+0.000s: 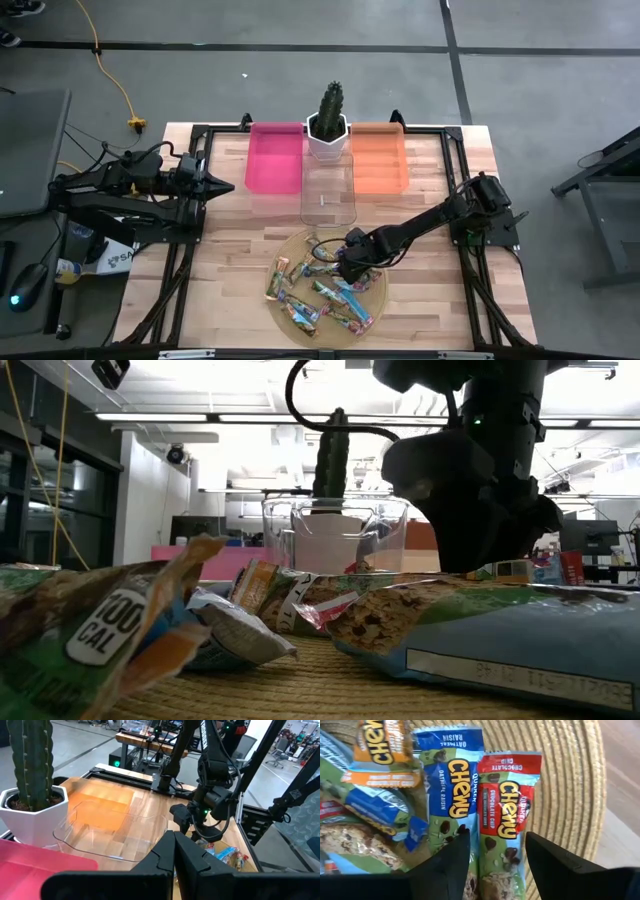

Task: Pick and place Granola Bars by type
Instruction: Put the red granola bar into the orange bin

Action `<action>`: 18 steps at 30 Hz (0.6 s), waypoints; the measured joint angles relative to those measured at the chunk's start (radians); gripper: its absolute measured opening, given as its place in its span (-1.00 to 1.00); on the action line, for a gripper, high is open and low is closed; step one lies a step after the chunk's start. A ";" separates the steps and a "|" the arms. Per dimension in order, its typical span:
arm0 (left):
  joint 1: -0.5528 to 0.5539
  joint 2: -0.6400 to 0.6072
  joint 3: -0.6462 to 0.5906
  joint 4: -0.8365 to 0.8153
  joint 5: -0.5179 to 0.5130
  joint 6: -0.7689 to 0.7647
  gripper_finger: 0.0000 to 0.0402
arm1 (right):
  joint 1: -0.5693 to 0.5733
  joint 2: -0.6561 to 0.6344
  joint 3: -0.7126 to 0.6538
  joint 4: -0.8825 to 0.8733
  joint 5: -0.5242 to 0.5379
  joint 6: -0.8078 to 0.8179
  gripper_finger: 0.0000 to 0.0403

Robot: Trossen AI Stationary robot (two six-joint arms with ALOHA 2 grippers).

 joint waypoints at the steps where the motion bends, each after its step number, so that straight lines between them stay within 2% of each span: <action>1: 0.000 0.000 0.000 0.000 0.000 0.000 -1.00 | -0.001 0.000 0.000 -0.004 0.001 0.000 -0.13; 12: 0.000 0.000 0.000 0.000 0.000 0.000 -1.00 | -0.013 -0.006 -0.002 -0.060 0.001 0.010 -0.13; 18: 0.000 0.000 0.000 0.001 0.000 0.000 -1.00 | -0.013 -0.007 -0.002 -0.033 -0.001 0.010 -0.13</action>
